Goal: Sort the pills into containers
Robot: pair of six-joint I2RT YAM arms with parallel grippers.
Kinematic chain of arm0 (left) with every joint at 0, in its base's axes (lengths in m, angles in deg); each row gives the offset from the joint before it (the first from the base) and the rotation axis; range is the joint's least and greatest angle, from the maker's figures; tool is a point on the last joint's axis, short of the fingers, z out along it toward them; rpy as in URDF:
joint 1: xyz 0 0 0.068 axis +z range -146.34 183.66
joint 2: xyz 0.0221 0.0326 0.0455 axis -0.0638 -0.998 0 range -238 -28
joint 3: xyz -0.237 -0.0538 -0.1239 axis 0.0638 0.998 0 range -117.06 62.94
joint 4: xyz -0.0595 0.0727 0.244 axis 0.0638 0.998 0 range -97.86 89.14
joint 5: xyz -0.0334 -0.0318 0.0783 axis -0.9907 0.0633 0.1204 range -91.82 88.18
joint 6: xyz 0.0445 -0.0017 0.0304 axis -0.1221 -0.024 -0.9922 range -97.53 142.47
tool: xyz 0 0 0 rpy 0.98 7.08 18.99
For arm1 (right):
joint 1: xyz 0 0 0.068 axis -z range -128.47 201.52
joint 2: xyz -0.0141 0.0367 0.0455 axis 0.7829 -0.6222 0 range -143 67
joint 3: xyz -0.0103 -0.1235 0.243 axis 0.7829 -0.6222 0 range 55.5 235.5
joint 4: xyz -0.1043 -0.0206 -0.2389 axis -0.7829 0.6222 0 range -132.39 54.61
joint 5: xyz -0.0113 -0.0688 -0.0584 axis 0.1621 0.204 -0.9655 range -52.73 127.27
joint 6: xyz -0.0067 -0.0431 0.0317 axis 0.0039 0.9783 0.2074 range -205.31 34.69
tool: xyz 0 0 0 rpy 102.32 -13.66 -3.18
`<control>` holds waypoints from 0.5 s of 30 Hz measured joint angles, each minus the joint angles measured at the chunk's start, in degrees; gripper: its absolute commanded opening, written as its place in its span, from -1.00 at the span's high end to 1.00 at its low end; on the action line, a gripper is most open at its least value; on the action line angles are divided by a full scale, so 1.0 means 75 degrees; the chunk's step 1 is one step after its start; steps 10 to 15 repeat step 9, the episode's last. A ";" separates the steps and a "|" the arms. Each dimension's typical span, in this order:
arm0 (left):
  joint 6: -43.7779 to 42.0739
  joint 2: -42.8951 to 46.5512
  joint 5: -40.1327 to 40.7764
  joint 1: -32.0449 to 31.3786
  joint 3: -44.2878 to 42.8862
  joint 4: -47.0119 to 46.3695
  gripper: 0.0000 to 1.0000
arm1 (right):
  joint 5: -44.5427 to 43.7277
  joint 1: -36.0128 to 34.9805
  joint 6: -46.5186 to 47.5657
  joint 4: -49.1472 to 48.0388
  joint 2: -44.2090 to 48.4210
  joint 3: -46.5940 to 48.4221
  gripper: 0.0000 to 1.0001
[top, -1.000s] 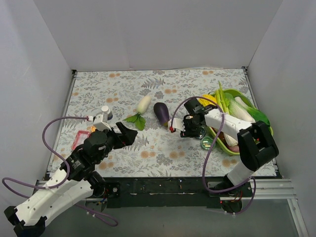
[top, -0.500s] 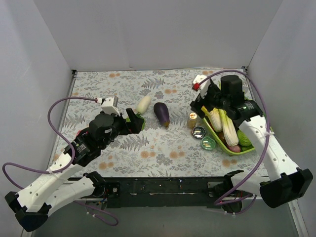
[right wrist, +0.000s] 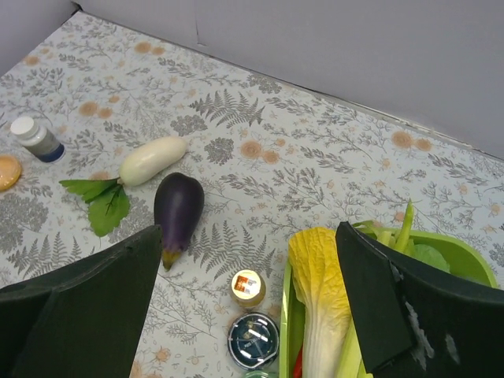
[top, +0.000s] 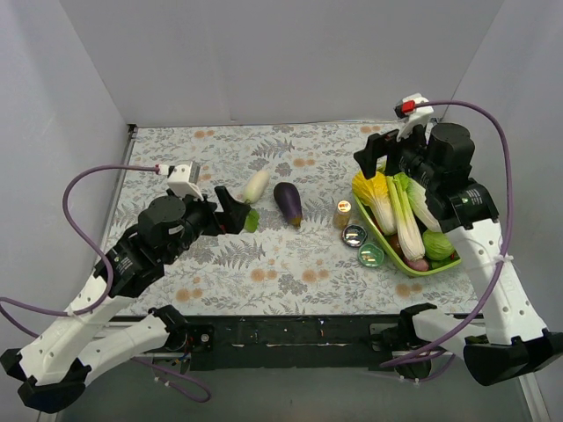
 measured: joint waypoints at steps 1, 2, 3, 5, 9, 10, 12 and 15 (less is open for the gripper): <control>0.0015 0.0064 0.0000 0.0000 0.0003 0.0052 -0.96 | -0.0087 0.0006 -0.0064 0.0000 0.0041 0.0000 -0.96; 0.0020 0.0146 0.0003 0.0000 0.0006 0.0090 -0.96 | -0.0131 0.0020 -0.0125 0.0000 0.0079 0.0000 -0.96; 0.0035 0.0224 0.0003 0.0000 0.0009 0.0122 -0.96 | -0.0154 0.0055 -0.0184 0.0000 0.0114 0.0000 -0.96; 0.0050 0.0370 0.0003 0.0000 0.0009 0.0131 -0.96 | -0.0184 0.0102 -0.0251 0.0000 0.0166 0.0000 -0.96; 0.0090 0.0539 0.0006 0.0000 0.0009 0.0146 -0.96 | -0.0184 0.0236 -0.0358 0.0003 0.0233 0.0000 -0.96; 0.0090 0.0539 0.0006 0.0000 0.0009 0.0146 -0.96 | -0.0184 0.0236 -0.0358 0.0003 0.0233 0.0000 -0.96; 0.0090 0.0539 0.0006 0.0000 0.0009 0.0146 -0.96 | -0.0184 0.0236 -0.0358 0.0003 0.0233 0.0000 -0.96; 0.0090 0.0539 0.0006 0.0000 0.0009 0.0146 -0.96 | -0.0184 0.0236 -0.0358 0.0003 0.0233 0.0000 -0.96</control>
